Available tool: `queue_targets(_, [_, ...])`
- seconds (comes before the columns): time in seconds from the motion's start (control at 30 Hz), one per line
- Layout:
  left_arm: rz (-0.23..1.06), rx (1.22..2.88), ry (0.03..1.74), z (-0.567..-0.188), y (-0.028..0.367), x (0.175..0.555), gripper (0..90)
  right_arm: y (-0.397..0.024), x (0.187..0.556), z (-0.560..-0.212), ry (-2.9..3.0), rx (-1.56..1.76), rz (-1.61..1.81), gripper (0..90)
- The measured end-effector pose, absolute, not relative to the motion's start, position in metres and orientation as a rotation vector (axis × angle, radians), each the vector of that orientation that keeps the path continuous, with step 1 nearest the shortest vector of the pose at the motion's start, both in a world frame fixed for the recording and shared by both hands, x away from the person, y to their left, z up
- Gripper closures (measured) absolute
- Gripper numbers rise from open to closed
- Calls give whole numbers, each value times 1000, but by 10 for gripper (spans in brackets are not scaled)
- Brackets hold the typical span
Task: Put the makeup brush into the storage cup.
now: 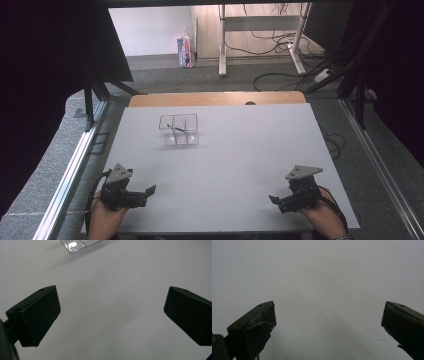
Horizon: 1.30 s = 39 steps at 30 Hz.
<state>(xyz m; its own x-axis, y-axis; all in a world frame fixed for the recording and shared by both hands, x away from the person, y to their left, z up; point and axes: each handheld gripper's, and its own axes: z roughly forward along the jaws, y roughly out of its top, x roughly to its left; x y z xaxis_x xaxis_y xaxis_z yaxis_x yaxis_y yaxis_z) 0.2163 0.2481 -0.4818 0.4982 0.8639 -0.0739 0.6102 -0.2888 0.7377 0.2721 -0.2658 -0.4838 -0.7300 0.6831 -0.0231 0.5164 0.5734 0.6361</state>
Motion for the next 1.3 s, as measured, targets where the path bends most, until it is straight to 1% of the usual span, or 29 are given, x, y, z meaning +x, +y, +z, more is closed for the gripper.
queue_targets(0.63, [533, 2071, 1222, -489, 253, 198, 9, -266, 272, -484, 2544, 994, 890, 0])
queue_targets(0.97, [522, 2101, 1218, -495, 251, 195, 0, -265, 272, -485, 2551, 993, 883, 0])
queue_targets(1.3, [501, 2082, 1229, -495, 253, 196, 0, -265, 272, -486, 2558, 989, 877, 0])
